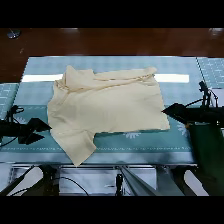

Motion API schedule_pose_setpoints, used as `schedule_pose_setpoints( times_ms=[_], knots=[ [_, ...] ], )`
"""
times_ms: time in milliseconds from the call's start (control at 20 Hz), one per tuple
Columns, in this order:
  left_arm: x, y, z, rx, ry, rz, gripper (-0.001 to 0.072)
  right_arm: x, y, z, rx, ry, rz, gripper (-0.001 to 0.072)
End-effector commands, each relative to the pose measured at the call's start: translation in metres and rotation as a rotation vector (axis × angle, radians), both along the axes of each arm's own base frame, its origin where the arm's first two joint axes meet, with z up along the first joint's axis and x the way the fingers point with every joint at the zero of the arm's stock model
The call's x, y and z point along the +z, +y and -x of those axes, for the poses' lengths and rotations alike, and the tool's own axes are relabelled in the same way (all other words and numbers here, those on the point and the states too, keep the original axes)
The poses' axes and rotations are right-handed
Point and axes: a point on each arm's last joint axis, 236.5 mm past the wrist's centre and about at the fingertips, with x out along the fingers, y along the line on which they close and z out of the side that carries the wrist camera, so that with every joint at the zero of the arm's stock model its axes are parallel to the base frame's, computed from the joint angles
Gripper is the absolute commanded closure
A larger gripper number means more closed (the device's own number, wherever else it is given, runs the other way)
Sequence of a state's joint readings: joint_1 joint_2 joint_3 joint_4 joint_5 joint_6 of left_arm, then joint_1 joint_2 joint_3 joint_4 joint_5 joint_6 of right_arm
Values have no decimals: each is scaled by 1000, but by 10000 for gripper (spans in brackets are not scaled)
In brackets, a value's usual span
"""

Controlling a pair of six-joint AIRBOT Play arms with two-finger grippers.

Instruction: Fold the shirts.

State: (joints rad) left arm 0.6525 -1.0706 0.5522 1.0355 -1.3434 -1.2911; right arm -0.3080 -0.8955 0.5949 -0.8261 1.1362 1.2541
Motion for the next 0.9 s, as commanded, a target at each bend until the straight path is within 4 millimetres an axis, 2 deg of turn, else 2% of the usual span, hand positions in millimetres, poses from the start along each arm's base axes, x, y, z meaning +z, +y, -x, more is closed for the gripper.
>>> schedule_pose_setpoints(
  times_ms=[0, 100, 250, 450, 650, 700, 750, 800, 850],
  knots=[
    [-6, -11, -2, 3, -33, 31, 7, 2, 3, 0, -24, -38, -15, 89],
    [-14, -12, 2, -25, -12, 12, 7, 3, 4, -2, -29, -43, -21, 89],
    [-13, -21, -11, -35, -61, 31, 7, 3, 4, -2, -29, -44, -21, 89],
    [-23, -33, -16, -89, -72, 3, 7, 4, 4, -2, -32, -41, -24, 89],
    [-31, -51, -12, -154, -42, 24, 11, 4, 3, -3, -44, -39, -25, 89],
    [-32, -53, -11, -164, -38, 26, 141, 4, -5, -5, -57, -44, -5, 89],
    [-31, -53, -11, -177, -43, 29, 569, 7, -22, -8, -80, -48, 30, 89],
    [-27, -55, -9, -203, -48, 40, 680, 10, -45, -8, -116, -41, 73, 89],
    [-23, -57, -8, -229, -52, 52, 679, 11, -70, -4, -157, -24, 121, 89]
  ],
)
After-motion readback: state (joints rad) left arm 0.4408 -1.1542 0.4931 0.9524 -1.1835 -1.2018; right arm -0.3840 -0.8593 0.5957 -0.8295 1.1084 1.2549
